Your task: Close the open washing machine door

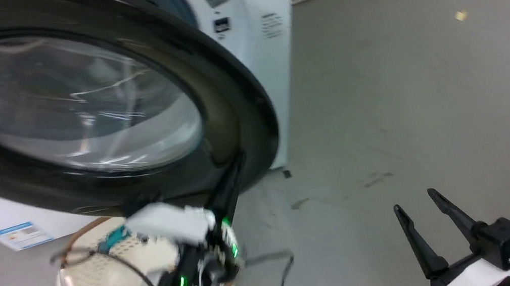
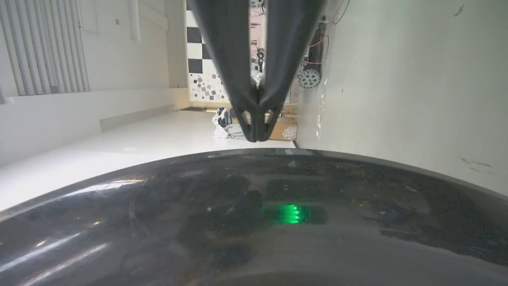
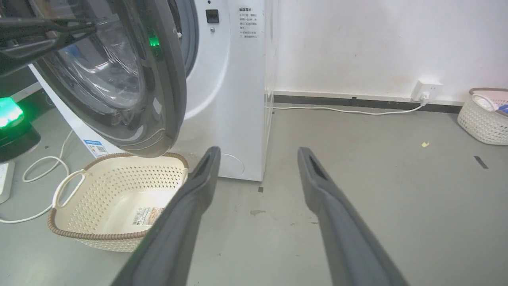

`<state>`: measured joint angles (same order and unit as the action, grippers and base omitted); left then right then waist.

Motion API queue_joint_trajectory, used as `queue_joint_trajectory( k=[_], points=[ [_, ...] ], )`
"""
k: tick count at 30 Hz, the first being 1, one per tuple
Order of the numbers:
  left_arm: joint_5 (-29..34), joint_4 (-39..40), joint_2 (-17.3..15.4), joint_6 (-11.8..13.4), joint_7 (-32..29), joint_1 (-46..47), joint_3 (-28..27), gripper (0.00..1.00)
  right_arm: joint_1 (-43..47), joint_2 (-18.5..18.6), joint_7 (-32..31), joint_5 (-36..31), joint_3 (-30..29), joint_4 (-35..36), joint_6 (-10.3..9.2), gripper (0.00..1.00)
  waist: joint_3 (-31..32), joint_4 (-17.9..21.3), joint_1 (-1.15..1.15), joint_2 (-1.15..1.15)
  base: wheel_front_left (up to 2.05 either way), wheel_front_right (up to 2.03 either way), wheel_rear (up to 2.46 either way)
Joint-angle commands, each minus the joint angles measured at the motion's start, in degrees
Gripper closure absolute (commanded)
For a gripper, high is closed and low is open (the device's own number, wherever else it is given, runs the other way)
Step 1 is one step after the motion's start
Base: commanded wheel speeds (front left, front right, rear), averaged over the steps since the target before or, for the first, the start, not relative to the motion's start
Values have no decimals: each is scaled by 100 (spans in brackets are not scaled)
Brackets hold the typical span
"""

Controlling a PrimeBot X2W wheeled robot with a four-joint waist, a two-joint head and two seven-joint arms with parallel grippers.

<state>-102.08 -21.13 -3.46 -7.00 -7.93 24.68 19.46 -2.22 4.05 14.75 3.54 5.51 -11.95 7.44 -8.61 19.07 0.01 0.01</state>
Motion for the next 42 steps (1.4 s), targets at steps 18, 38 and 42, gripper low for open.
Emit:
queue_joint_trajectory(
  k=[18, 38, 42],
  points=[
    [7003, 1925, -1422, 941, 2289, -2481, -603, 0, 646, 91, 25, 97, -18, 618, 5, 0, 897, -1679, -1, -1, 0, 0, 0],
    [9354, 1865, -482, 826, 2292, -2724, -979, 0, -247, 622, -47, 492, 882, 574, 5, 100, 204, -2363, -1, -1, 0, 0, 0],
    [9456, 1837, -359, 738, 2292, -2525, -1018, 0, -1088, 979, -368, 1015, 978, 378, 5, 100, -182, -2519, -1, -1, 0, 0, 0]
  ],
)
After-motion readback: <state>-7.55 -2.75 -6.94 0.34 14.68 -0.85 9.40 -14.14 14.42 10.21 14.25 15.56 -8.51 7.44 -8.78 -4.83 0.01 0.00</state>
